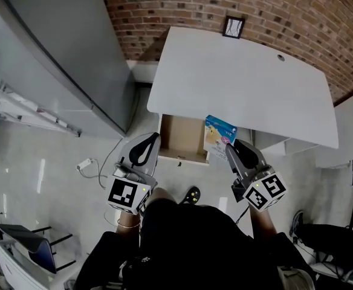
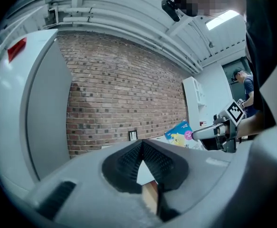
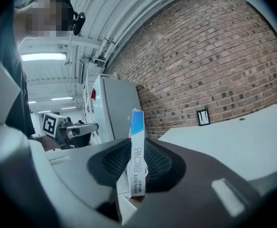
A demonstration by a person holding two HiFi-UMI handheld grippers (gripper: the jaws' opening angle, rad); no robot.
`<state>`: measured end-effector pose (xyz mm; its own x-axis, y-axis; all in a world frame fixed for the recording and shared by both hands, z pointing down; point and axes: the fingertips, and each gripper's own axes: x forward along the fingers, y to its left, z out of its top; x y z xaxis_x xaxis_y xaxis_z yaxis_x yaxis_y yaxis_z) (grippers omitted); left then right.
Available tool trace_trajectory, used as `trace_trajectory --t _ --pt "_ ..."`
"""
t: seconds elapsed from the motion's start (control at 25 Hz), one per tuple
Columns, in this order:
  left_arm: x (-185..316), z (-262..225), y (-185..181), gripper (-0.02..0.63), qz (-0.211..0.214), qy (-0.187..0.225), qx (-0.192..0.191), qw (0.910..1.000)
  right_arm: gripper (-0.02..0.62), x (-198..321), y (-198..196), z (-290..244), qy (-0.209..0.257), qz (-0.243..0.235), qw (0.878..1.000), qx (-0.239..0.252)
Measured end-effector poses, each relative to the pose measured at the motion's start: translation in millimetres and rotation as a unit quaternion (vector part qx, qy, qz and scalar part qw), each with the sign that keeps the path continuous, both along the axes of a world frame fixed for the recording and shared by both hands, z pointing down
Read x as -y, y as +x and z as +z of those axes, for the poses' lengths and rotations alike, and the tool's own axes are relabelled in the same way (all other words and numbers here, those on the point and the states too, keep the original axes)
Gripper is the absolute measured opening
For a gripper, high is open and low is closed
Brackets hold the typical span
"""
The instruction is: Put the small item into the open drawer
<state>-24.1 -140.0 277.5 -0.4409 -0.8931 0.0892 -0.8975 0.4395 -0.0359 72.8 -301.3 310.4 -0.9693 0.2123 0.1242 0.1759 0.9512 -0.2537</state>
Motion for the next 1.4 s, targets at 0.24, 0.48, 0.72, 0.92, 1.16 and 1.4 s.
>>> trace_trajectory --t 0.24,0.48,0.72,0.92,1.16,1.4 --pt "-15 20 -2 0.0 -0.039 -0.022 -0.016 0.9989 0.095 -4 -14 27 0.018 -0.048 0.998 -0.031" --pt "-29 28 -8 0.0 -0.065 -0.019 -0.018 0.9976 0.095 -17 -33 55 0.043 -0.081 0.994 -0.056" --pt "-47 52 -22 0.0 -0.079 -0.028 -0.044 0.9955 0.095 -27 -55 82 0.074 -0.099 0.988 -0.092" --pt "-50 75 -41 0.0 -0.077 -0.033 -0.055 0.995 0.095 -35 -69 113 0.111 -0.109 0.98 -0.124" --pt "-57 106 -57 0.0 -0.076 -0.04 -0.073 0.9936 0.095 -42 -83 157 0.143 -0.125 0.968 -0.163" --pt "-55 139 -61 0.0 -0.076 -0.041 -0.088 0.9924 0.095 -43 -90 199 0.193 -0.152 0.95 -0.192"
